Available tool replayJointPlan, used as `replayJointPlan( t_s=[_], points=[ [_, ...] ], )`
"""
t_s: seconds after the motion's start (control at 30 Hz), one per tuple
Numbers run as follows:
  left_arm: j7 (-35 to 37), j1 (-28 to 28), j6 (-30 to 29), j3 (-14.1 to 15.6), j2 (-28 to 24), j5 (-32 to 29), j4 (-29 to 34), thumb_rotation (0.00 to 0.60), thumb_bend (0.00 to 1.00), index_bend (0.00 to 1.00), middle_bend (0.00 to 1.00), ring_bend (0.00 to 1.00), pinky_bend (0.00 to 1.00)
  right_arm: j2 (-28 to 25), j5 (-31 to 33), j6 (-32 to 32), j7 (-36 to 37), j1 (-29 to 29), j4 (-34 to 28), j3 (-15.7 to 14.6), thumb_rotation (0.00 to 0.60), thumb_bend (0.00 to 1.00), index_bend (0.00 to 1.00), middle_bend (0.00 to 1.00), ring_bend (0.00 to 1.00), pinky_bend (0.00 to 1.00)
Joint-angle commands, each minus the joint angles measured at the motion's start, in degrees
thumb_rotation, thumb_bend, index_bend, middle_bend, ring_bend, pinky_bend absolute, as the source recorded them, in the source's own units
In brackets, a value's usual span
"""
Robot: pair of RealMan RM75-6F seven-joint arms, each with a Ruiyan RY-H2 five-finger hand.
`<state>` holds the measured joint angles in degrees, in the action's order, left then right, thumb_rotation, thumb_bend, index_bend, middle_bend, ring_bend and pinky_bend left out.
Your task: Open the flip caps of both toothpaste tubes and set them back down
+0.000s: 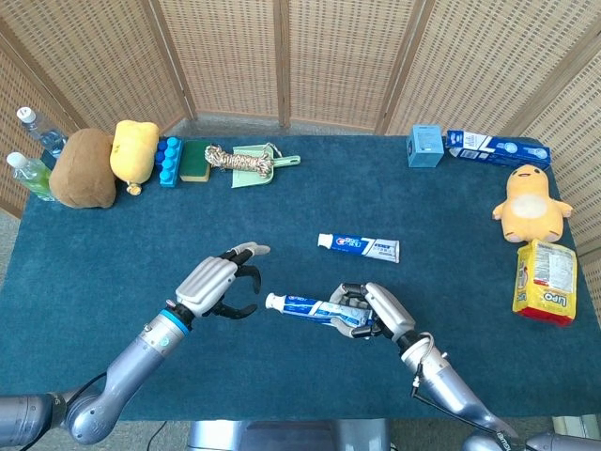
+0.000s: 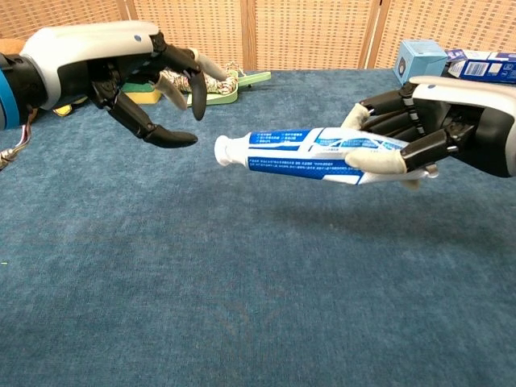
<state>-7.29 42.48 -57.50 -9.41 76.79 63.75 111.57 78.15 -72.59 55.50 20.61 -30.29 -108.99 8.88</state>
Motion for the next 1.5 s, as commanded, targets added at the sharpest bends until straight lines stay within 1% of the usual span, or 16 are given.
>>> replayJointPlan(
  t_s=[0.03,0.37,0.6,0.9,1.07,1.23,1.5],
  points=[
    [0.46,-0.08,0.20,-0.04,-0.13,0.59,0.35,0.600,0.25,0.50,0.14,0.09,0.24,0.31,0.08,-0.21,-0.21,-0.18,0.06,0.01,0.600,0.53,0.95,0.75,0.68,0.75],
    [-0.86,0.74,1.88,0.69,0.85,0.13,0.21,0.600,0.24,0.49,0.13,0.08,0.24,0.03,1.18,-0.28,-0.19,-0.24,-0.11,0.70,0.600,0.53,0.95,0.75,0.68,0.75],
    [-1.28,0.45,1.64,1.01,0.58,-0.05,0.18,0.600,0.25,0.49,0.13,0.08,0.24,-1.03,1.97,-0.84,2.35,0.13,-0.20,1.31,0.600,0.53,0.96,0.75,0.68,0.75],
    [-1.02,0.47,1.87,0.84,0.65,-0.27,-0.40,0.600,0.24,0.49,0.13,0.08,0.24,-2.56,0.09,-1.83,6.59,0.66,-0.44,1.23,0.600,0.53,0.96,0.75,0.68,0.75],
    [-0.17,0.37,1.79,0.41,0.14,0.47,0.36,0.600,0.25,0.49,0.13,0.08,0.24,-2.61,-0.33,-1.95,6.47,0.65,-0.29,0.94,0.600,0.53,0.95,0.75,0.68,0.75],
    [-0.27,0.50,2.15,0.57,-0.19,0.99,1.23,0.600,0.24,0.49,0.13,0.08,0.24,-1.93,0.07,-2.18,5.69,0.35,0.20,0.84,0.600,0.53,0.96,0.75,0.68,0.75],
    [-0.93,1.13,2.91,0.73,0.93,0.09,0.55,0.600,0.24,0.48,0.13,0.08,0.24,-1.86,-0.24,-2.34,6.04,0.05,-0.56,1.14,0.600,0.53,0.96,0.75,0.68,0.75]
  ],
)
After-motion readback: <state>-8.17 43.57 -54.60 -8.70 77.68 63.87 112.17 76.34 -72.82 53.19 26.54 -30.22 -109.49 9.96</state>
